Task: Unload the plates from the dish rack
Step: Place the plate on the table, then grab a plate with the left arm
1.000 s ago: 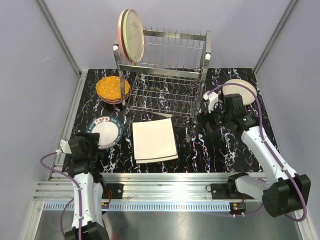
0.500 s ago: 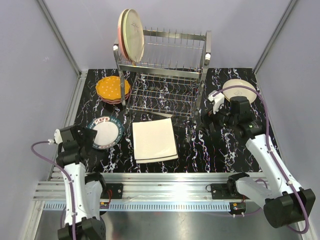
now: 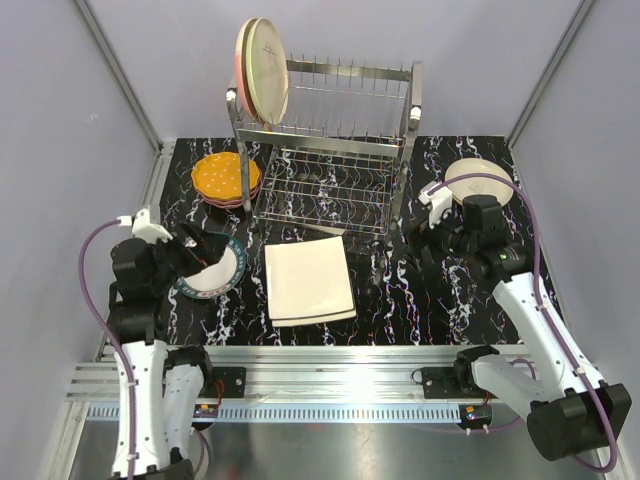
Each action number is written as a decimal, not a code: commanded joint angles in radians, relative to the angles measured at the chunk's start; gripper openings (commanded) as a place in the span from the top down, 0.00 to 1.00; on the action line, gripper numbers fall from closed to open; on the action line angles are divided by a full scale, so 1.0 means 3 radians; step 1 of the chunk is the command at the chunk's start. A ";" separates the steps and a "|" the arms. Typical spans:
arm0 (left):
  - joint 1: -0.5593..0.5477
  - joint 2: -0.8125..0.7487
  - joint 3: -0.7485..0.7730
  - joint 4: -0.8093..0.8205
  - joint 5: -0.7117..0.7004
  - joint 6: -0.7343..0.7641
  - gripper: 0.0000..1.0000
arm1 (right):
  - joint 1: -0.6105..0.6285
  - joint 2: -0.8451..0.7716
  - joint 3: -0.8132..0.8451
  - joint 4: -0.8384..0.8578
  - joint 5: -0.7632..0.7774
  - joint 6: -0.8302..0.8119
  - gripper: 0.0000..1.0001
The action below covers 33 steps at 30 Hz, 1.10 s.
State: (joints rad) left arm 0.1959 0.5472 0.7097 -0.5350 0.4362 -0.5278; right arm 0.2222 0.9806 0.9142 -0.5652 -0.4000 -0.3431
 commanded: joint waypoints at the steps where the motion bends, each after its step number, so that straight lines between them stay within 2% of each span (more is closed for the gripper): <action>1: -0.0446 0.0256 0.0517 0.0010 -0.0338 0.0470 0.01 | -0.0040 -0.0083 0.0000 0.0166 0.0116 -0.0048 0.00; 3: -0.0865 0.0394 0.0792 -0.0123 -0.0796 0.0587 0.01 | -0.0050 -0.0088 0.0000 0.0161 0.0132 -0.0058 0.00; 6: -0.1250 0.0655 0.1130 -0.0323 -0.1375 0.0711 0.01 | -0.0076 -0.0119 -0.0020 0.0191 0.0172 -0.0058 0.00; 12: -0.1511 0.0957 0.1612 -0.0385 -0.1565 0.0732 0.01 | -0.0102 -0.0150 -0.0046 0.0227 0.0218 -0.0068 0.00; 20: -0.1870 0.1632 0.2818 -0.0640 -0.1888 0.0691 0.01 | -0.0112 -0.0160 -0.0056 0.0232 0.0198 -0.0063 0.00; 27: -0.2207 0.2491 0.3860 -0.0794 -0.2256 0.0716 0.01 | -0.0112 -0.0165 -0.0061 0.0232 0.0198 -0.0063 0.00; 33: -0.2294 0.3048 0.4470 -0.0794 -0.2420 0.0808 0.15 | -0.0112 -0.0160 -0.0061 0.0232 0.0168 -0.0063 0.00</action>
State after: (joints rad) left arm -0.4816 1.4231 1.9587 -0.7784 -0.2199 -0.3168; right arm 0.1951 0.9489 0.8967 -0.5423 -0.3511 -0.3508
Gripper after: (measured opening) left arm 0.870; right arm 0.994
